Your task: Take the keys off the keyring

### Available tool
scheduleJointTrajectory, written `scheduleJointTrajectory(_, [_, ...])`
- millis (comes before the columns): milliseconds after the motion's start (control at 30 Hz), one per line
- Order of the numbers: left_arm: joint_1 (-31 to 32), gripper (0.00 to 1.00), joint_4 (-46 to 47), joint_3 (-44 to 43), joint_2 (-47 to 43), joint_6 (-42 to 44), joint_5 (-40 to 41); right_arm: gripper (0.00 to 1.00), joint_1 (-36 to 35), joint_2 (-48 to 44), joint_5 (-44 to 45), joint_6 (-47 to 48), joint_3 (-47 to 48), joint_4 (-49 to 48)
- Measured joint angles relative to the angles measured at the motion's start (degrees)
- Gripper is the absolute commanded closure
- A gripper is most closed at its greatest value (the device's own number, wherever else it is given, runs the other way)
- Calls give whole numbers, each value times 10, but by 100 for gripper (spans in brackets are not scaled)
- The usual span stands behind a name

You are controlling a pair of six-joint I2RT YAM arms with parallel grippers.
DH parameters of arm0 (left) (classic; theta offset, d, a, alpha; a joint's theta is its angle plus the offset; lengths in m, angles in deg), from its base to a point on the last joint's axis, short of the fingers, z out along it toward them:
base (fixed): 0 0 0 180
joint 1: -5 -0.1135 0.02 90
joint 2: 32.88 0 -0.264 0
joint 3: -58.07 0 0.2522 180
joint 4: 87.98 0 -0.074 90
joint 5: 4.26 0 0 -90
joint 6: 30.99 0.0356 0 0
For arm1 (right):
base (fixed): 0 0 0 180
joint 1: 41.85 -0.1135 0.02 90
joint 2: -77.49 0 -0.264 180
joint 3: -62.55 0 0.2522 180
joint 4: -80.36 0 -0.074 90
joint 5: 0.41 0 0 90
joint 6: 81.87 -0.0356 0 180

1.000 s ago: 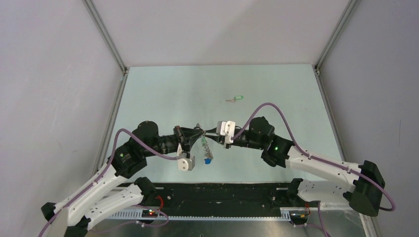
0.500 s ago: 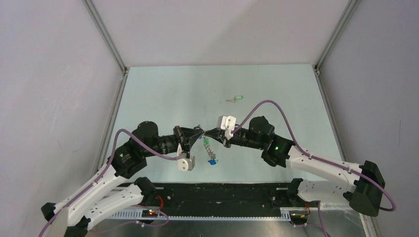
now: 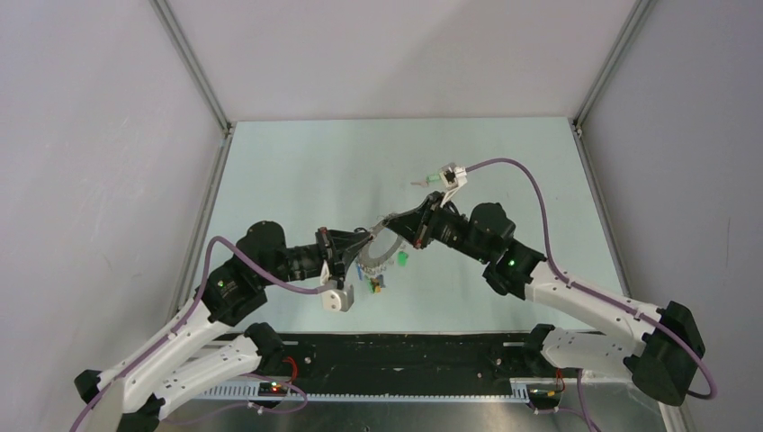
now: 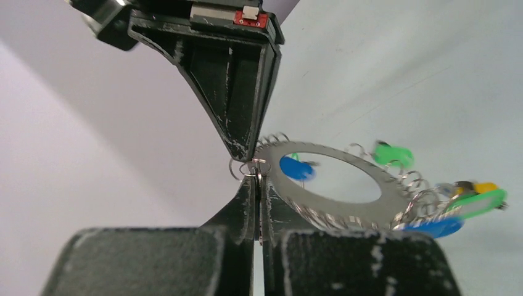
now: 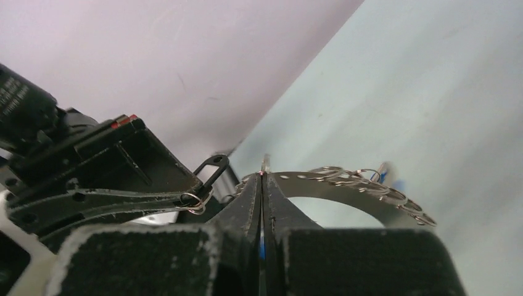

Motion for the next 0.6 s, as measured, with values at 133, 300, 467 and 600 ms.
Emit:
scheduleJointTrajectory(133, [0, 100, 0, 0, 0, 0, -2, 100, 0, 14, 3, -116, -26, -43])
scheduleJointTrajectory(300, [0, 100, 1, 0, 0, -2, 0, 100, 11, 16, 19, -143, -40, -47])
scheduleJointTrajectory(467, [0, 100, 21, 0, 17, -40, 34, 100, 32, -51, 75, -71, -42, 19])
scheduleJointTrajectory(600, [-1, 99, 51, -10, 70, -106, 76, 100, 38, -137, 148, 2, -42, 74])
